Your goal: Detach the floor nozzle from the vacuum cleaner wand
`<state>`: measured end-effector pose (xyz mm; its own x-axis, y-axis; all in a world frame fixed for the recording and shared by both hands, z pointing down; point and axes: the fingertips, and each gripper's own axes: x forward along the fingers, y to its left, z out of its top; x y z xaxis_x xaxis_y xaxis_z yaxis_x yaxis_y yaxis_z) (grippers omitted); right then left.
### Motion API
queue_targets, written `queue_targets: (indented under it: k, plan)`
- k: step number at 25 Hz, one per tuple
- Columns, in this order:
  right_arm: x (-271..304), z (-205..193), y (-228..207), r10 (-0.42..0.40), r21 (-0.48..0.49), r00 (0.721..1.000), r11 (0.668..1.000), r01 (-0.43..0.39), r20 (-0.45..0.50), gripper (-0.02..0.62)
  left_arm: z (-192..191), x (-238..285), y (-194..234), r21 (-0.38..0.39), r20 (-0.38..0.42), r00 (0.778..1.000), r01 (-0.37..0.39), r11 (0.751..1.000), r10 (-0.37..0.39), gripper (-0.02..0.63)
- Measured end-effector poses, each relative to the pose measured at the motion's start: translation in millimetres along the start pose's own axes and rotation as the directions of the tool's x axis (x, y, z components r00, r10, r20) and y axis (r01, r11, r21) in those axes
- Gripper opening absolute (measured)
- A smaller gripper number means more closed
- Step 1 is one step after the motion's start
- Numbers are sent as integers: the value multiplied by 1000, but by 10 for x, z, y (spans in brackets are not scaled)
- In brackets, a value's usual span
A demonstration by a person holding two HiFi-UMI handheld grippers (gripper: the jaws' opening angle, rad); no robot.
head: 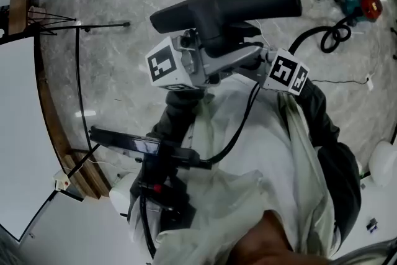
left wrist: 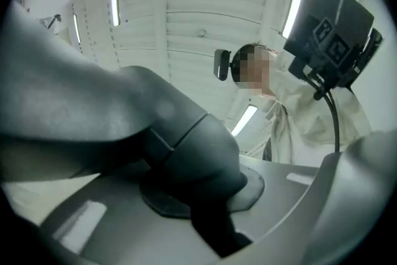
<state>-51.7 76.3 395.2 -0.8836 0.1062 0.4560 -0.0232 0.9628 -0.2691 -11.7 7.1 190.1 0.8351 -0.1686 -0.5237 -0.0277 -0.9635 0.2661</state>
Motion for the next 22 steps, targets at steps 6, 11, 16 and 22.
queue_targets:
  k: [6, 11, 16, 22]
  plan:
    - [28, 89, -616, -520, 25, 854, 854, 520, 3, 40, 62, -136, 564, 43, -32, 905, -424, 905, 425, 78]
    - [44, 66, -608, -497, -18, 867, 868, 497, -20, 40, 62, -211, 605, 49, -38, 872, -486, 872, 488, 78]
    - [41, 45, -156, -156, -87, 988, 984, 155, -1, 41, 20, -53, -46, 60, -53, 998, -22, 998, 25, 75]
    - [72, 8, -142, -91, -22, 996, 996, 91, -5, 40, 23, -96, 38, 2, 5, 1000, 17, 1000, -17, 77]
